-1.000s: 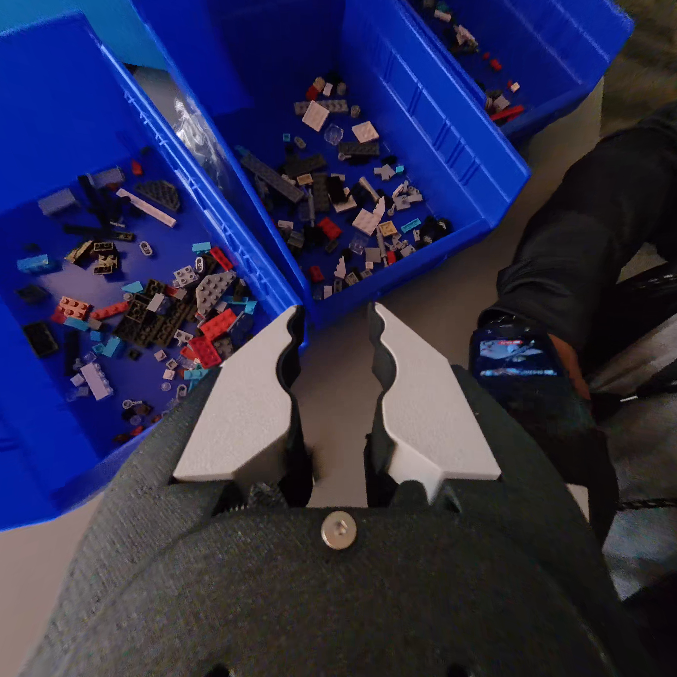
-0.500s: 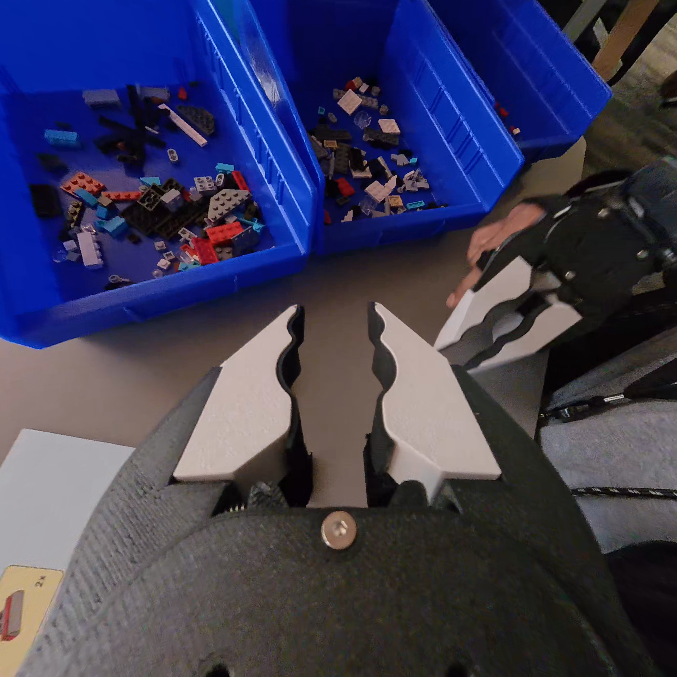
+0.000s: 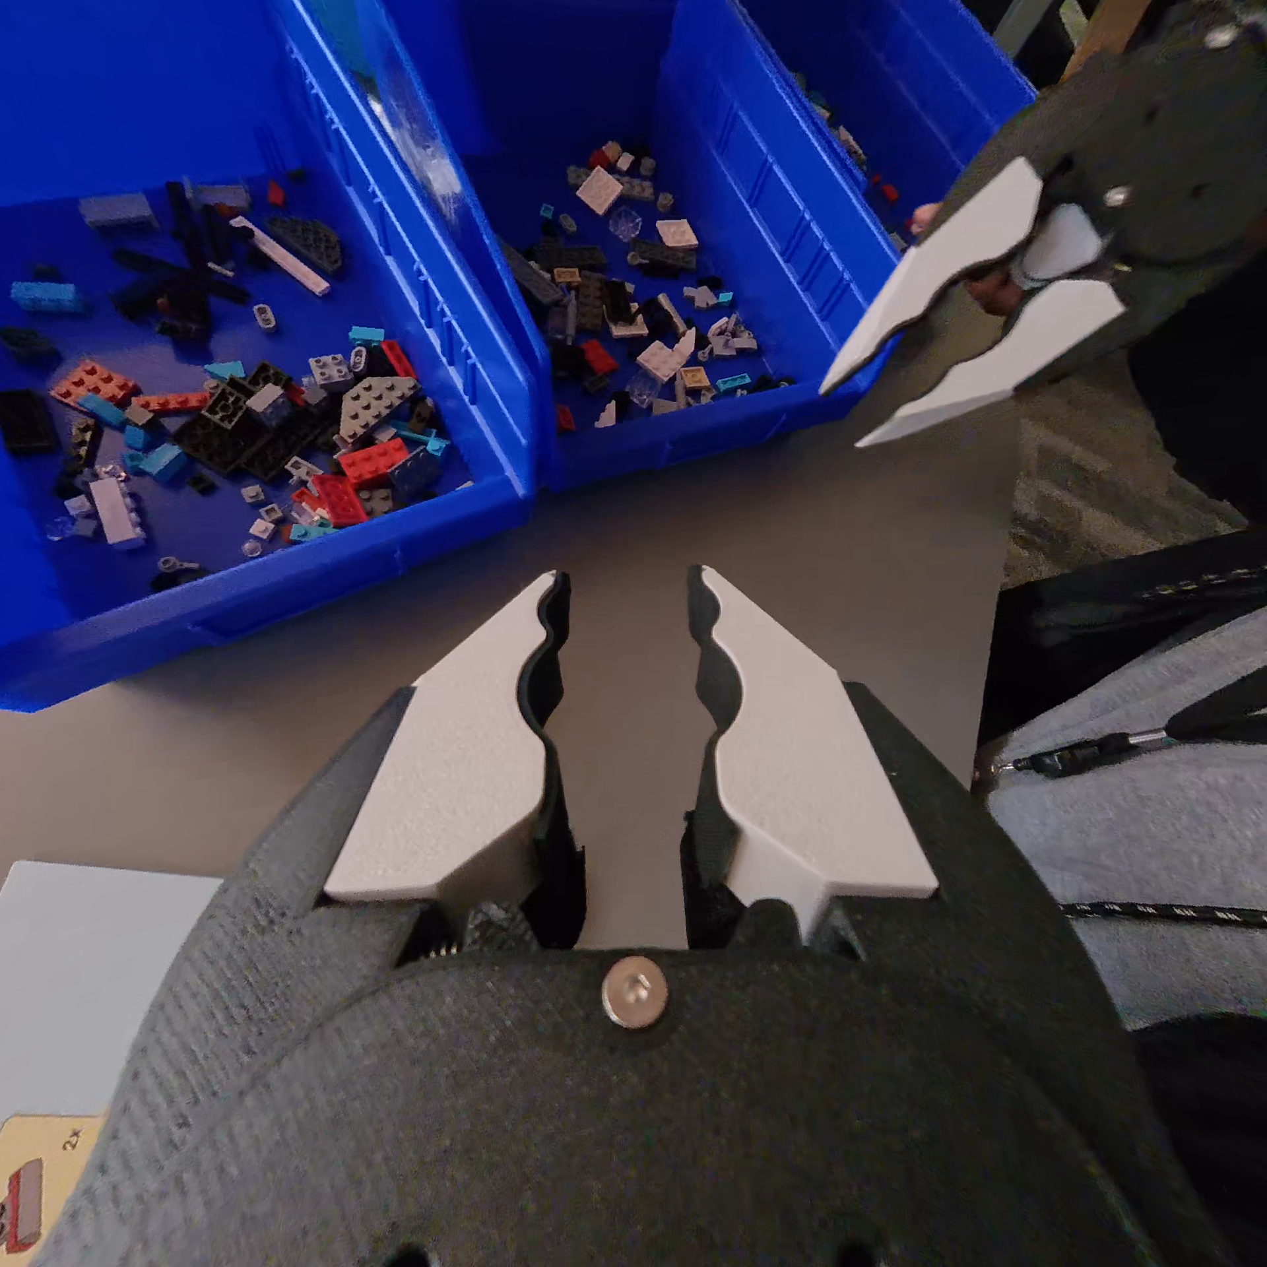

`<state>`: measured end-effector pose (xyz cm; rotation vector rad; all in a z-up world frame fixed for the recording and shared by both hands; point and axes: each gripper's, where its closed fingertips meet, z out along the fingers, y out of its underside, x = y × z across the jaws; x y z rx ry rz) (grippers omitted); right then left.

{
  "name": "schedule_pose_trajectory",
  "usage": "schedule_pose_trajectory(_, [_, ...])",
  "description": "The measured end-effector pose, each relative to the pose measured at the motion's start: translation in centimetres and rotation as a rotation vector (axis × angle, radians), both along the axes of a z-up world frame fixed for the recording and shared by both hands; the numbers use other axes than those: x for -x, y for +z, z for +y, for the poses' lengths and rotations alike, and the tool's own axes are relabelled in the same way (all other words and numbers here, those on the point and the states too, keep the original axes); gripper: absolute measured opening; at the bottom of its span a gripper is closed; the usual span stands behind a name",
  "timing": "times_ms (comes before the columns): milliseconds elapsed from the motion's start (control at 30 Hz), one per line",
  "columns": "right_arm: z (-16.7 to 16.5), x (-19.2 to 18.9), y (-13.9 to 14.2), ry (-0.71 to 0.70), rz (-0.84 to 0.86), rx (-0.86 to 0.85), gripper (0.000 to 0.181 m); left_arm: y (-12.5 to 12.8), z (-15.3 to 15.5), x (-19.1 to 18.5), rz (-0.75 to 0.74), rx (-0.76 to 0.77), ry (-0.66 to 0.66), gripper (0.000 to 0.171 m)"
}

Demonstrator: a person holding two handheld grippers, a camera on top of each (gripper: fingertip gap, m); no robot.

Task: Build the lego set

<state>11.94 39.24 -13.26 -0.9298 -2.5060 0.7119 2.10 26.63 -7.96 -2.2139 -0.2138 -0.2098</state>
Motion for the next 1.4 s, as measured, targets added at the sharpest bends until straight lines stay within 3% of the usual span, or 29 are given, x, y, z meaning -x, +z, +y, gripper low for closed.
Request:
schedule_pose_trajectory(200, [-1.0,-0.7,-2.1,0.082,-0.104,0.139,0.025,0.1,-0.4,-0.9,0.003,0.006,-0.009,0.034])
schedule_pose_trajectory(900, [1.2,0.7,-1.6,0.117,-0.027,0.099,0.019,-0.3,-1.9,-1.6,-0.022,-0.010,0.008,0.034])
schedule_pose_trajectory(1033, [-1.1,0.0,-1.1,0.096,-0.072,0.264,0.018,-0.6,-2.0,-1.6,-0.028,-0.005,0.011,0.034])
schedule_pose_trajectory(1167, [-1.5,-0.5,-1.2,0.070,-0.024,0.158,0.018,-0.8,-1.9,-1.3,-0.035,-0.001,0.018,0.034])
schedule_pose_trajectory(1267, [-1.1,-0.6,0.3,0.021,0.056,0.036,0.018,-0.9,-1.8,-1.2,-0.031,0.005,0.015,0.034])
schedule_pose_trajectory(1400, [-5.3,-0.8,3.0,0.062,0.110,0.118,0.017,-0.6,-1.5,-0.7,-0.037,-0.013,0.023,0.034])
